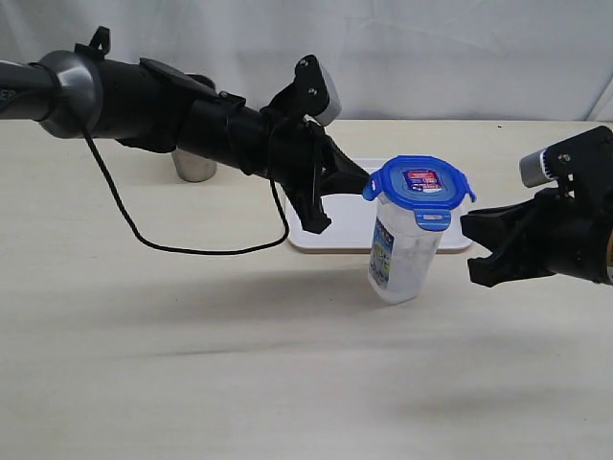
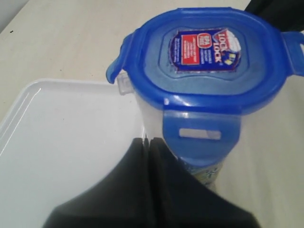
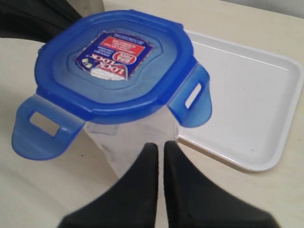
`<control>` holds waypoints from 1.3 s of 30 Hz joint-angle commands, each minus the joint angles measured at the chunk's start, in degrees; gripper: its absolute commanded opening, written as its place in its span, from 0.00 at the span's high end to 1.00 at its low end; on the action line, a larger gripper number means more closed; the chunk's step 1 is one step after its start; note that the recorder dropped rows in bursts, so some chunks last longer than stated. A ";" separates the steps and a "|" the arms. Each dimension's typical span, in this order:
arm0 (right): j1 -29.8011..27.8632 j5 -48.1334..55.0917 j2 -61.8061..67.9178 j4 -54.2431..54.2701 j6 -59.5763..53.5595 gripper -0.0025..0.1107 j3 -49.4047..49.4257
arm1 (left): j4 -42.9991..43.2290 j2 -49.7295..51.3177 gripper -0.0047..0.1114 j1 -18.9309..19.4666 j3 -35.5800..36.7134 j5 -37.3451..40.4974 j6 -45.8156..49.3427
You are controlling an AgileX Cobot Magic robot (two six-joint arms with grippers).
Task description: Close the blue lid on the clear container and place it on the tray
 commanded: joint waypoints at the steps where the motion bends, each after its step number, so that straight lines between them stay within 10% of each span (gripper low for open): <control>1: -0.12 -1.01 0.05 -0.58 -0.15 0.94 0.27 | 0.03 -0.65 0.96 -0.06 0.22 0.88 -0.57; 39: -0.12 -1.00 0.05 3.10 -4.31 0.94 0.27 | -2.01 -3.35 0.96 -0.06 0.91 1.91 -0.14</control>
